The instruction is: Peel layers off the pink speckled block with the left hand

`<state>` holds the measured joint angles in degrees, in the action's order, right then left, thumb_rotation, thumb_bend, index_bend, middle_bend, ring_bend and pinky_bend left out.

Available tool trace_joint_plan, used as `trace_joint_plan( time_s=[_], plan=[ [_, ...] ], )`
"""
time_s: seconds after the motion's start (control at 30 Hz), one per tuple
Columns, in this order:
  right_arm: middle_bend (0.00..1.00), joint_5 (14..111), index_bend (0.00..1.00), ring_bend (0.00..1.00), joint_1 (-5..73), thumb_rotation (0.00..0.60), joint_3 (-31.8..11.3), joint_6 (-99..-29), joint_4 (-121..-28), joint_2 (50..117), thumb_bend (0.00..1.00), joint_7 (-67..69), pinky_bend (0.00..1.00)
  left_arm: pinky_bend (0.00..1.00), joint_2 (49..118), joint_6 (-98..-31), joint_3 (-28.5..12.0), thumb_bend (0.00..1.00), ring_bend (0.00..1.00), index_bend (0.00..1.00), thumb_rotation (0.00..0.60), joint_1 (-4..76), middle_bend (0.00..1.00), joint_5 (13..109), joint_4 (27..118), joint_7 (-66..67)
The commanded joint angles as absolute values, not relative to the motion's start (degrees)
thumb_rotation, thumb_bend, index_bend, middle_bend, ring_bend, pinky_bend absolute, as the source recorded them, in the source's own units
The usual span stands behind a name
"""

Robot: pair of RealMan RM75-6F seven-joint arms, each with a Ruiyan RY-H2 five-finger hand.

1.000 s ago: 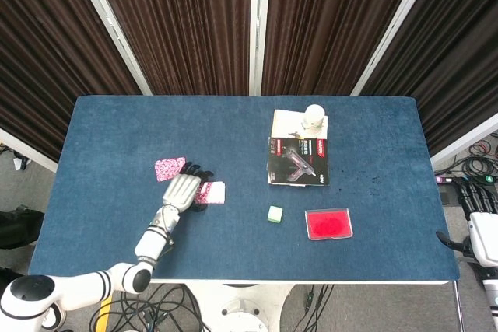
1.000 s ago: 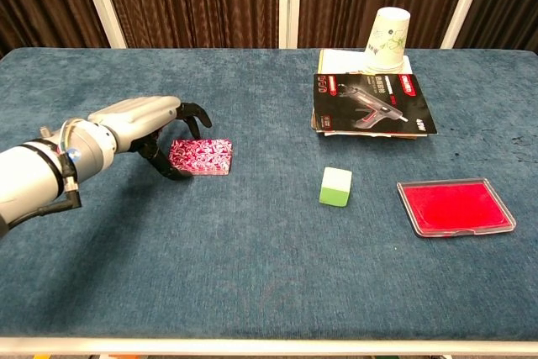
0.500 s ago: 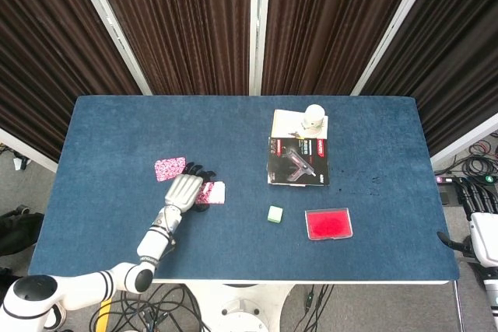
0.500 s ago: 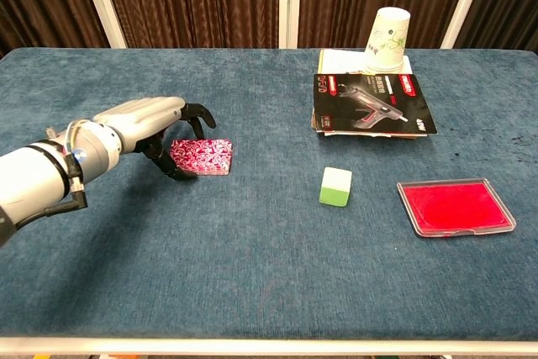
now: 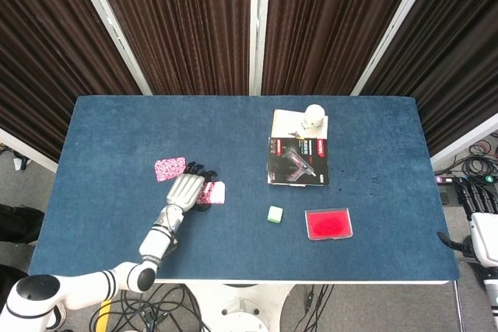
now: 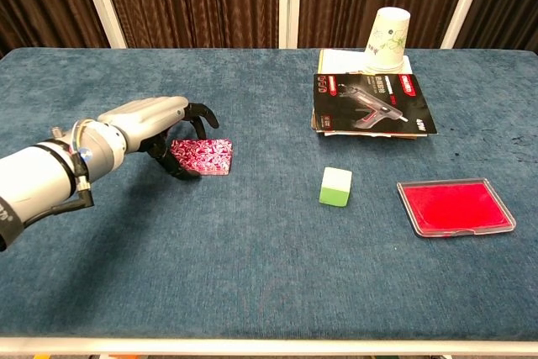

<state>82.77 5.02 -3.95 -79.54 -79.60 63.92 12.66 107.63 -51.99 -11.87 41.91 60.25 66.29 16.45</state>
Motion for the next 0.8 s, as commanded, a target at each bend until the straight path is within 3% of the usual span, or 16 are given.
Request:
trace_joint_plan(
  time_s=[0.03,0.8],
  plan=[
    [0.00,82.68,0.00,0.00,5.03,0.600,-3.97,-79.46,-79.48,63.98,0.06,12.72,0.00,0.04,107.76,-51.90,-12.06,0.21,0.09,0.24,0.600,42.01,0.32,60.24,66.11,16.20],
    [0.00,82.20,0.00,0.00,5.01,0.600,-4.10,-79.00,-79.10,64.15,0.07,12.88,0.00,0.04,107.86,-51.99,-12.30,0.23,0.09,0.27,0.600,41.86,0.36,60.40,65.72,15.53]
  ],
)
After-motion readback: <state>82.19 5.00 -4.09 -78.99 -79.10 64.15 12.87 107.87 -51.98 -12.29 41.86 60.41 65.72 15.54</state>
